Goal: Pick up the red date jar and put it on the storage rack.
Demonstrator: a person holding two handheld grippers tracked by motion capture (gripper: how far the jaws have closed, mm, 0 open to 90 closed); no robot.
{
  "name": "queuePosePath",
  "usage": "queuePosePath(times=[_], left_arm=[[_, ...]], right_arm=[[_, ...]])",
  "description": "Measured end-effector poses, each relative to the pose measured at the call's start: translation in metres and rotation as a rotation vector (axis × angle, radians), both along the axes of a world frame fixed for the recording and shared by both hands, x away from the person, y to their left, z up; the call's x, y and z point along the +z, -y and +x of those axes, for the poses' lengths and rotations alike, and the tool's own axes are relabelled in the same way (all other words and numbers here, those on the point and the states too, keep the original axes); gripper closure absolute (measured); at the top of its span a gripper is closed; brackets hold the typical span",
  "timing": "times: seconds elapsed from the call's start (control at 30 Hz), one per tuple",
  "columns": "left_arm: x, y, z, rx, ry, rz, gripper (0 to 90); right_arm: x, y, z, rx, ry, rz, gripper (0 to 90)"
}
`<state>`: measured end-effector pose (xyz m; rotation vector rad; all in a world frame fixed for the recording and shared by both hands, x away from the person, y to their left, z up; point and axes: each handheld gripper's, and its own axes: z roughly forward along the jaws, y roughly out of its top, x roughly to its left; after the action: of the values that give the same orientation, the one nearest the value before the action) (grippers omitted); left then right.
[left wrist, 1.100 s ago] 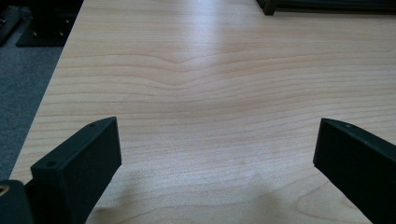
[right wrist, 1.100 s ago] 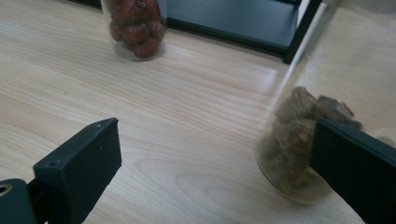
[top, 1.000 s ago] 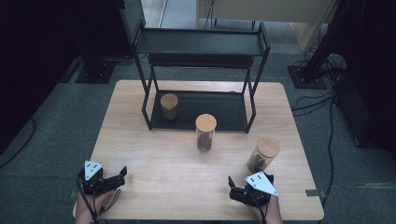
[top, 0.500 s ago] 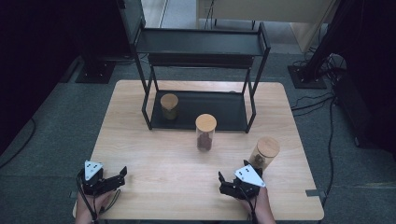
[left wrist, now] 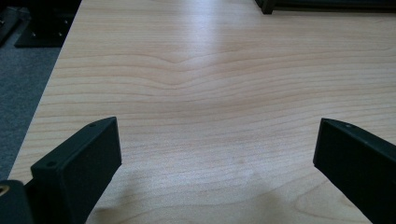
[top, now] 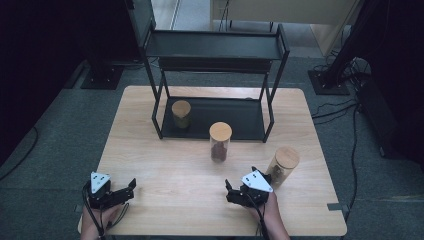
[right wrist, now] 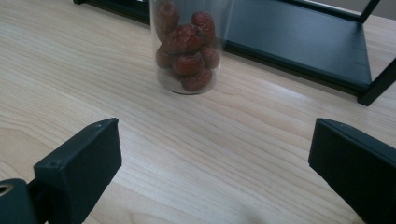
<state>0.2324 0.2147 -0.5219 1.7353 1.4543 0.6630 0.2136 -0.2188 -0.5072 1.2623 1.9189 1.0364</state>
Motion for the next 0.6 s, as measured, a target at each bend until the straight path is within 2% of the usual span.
queuePosePath(times=[0.23, 0.4, 0.6], left_arm=[[0.0, 0.0, 0.0, 0.0, 0.0, 0.002, 1.2], [0.0, 0.0, 0.0, -0.002, -0.001, 0.002, 1.2], [0.0, 0.001, 0.0, -0.006, -0.002, 0.004, 1.2]], right_arm=[[0.0, -0.006, 0.009, 0.005, -0.003, -0.003, 2.4], [0.002, -0.009, 0.016, 0.006, -0.008, 0.013, 2.4], [0.003, -0.013, 0.024, 0.009, -0.008, 0.0, 2.4]])
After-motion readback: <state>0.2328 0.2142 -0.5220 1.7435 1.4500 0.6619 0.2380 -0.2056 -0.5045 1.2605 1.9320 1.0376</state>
